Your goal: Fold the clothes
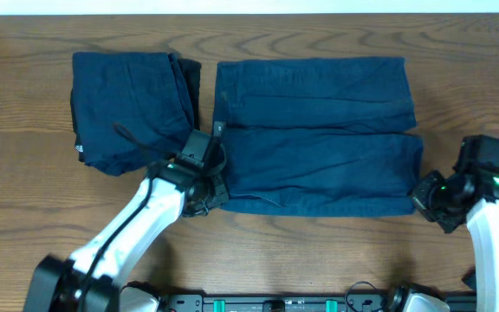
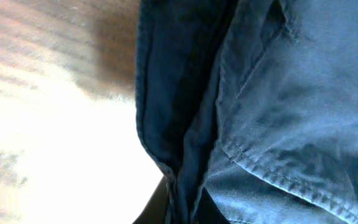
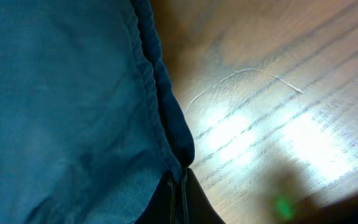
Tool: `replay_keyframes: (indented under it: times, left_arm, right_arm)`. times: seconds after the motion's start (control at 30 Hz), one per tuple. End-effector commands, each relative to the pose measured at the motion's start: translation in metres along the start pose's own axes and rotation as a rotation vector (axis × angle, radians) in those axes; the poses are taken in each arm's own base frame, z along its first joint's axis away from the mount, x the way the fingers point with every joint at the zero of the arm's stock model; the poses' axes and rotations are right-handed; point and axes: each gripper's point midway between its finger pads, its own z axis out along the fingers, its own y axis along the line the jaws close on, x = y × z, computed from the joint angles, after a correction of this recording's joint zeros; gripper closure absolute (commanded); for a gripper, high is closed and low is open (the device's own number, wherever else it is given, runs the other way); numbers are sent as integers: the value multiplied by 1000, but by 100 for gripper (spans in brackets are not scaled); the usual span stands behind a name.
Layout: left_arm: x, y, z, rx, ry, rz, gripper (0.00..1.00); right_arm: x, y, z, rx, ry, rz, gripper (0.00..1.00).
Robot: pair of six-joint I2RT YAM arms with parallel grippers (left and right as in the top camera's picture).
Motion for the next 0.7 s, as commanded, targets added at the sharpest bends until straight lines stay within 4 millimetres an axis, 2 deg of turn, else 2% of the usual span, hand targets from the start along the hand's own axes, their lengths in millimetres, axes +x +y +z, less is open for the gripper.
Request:
replay_keyframes:
  times: [0.0, 0.17, 0.37, 0.5, 0.67]
  left_arm:
    - [5, 4, -19, 4, -24, 20, 94]
    - [25, 10, -50, 5, -20, 42, 93]
    - [35, -2, -89, 31, -32, 89, 94]
    - [21, -17, -114, 48, -87, 111, 94]
    - [-16, -30, -138, 17, -228, 115, 94]
  right_arm:
    - [-8, 6, -32, -40, -85, -56, 99]
    - [-5, 10, -66, -66, -131, -134, 99]
    - [-20, 28, -91, -117, -179, -187, 99]
    - [-41, 48, -103, -152, -215, -201, 99]
    - [-72, 87, -107, -248, -224, -240, 99]
